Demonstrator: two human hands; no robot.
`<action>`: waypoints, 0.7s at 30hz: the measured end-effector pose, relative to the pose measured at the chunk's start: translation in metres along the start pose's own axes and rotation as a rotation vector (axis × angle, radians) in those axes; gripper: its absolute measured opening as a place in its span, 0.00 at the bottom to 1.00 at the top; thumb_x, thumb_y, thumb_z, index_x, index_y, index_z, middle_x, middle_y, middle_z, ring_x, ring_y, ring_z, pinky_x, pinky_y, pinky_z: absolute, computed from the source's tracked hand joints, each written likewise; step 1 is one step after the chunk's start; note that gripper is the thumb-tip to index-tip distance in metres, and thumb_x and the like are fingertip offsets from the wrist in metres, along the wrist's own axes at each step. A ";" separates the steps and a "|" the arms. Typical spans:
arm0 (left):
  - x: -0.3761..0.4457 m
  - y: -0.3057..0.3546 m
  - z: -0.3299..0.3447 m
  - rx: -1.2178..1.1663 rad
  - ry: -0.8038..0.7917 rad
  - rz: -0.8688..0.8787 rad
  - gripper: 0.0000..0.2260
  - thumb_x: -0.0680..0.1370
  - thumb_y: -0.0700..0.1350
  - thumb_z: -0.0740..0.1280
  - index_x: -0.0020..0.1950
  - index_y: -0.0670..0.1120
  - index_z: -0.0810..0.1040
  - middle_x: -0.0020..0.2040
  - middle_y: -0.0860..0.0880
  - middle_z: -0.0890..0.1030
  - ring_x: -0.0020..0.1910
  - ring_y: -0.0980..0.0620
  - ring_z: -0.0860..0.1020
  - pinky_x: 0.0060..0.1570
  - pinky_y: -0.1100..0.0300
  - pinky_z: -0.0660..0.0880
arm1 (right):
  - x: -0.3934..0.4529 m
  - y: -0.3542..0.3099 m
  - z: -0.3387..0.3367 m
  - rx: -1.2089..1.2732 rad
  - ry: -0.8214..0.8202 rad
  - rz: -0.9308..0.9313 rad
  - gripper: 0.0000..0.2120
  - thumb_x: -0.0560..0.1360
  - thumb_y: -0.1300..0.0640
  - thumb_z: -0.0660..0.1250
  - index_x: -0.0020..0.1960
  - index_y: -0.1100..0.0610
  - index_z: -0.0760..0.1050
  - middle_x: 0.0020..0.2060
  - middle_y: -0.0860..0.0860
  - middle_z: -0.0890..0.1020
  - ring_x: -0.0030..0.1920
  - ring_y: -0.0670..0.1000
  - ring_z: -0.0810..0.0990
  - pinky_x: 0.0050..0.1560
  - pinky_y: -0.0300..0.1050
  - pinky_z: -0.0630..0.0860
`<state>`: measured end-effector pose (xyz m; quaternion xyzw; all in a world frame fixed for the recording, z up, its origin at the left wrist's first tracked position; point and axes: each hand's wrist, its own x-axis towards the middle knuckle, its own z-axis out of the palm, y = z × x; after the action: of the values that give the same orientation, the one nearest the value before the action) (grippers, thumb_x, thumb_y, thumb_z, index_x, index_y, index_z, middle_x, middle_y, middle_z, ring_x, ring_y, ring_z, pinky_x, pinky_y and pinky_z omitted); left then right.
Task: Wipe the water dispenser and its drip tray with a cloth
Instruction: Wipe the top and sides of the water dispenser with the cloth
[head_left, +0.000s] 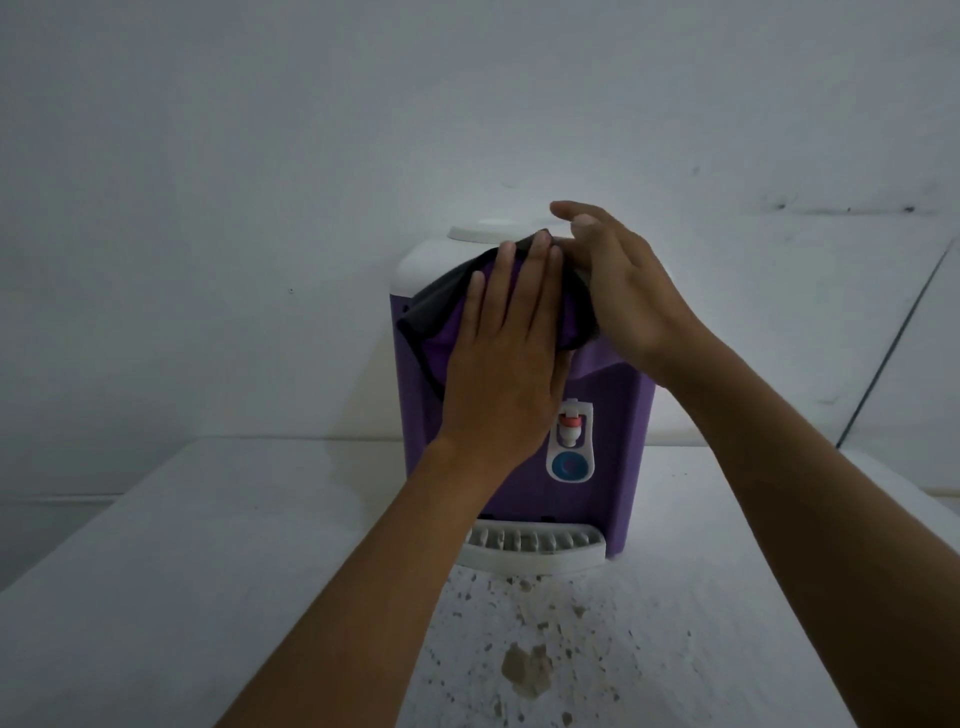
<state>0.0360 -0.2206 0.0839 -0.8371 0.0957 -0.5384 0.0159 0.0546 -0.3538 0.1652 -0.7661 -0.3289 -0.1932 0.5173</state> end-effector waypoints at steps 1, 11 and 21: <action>0.003 -0.002 -0.003 -0.001 -0.013 0.005 0.31 0.87 0.54 0.58 0.86 0.41 0.53 0.86 0.43 0.55 0.86 0.42 0.51 0.84 0.46 0.46 | 0.001 -0.001 -0.003 0.047 -0.025 0.020 0.23 0.86 0.46 0.48 0.78 0.48 0.67 0.74 0.48 0.74 0.73 0.47 0.72 0.77 0.53 0.65; 0.068 -0.009 -0.033 -0.104 -0.184 -0.086 0.18 0.85 0.57 0.59 0.63 0.46 0.78 0.58 0.49 0.82 0.58 0.48 0.79 0.63 0.51 0.73 | 0.011 -0.003 -0.020 -0.071 0.135 -0.063 0.15 0.84 0.53 0.58 0.65 0.50 0.78 0.52 0.50 0.85 0.54 0.44 0.83 0.59 0.48 0.80; 0.070 0.031 -0.017 0.048 -0.220 0.057 0.24 0.83 0.59 0.59 0.74 0.46 0.71 0.71 0.48 0.76 0.73 0.47 0.71 0.76 0.49 0.63 | 0.009 0.005 -0.050 0.377 0.244 0.046 0.17 0.85 0.53 0.56 0.57 0.57 0.83 0.53 0.51 0.88 0.59 0.49 0.85 0.67 0.51 0.76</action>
<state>0.0442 -0.2623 0.1497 -0.8873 0.1043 -0.4450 0.0616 0.0664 -0.3982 0.1871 -0.6342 -0.2767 -0.2075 0.6915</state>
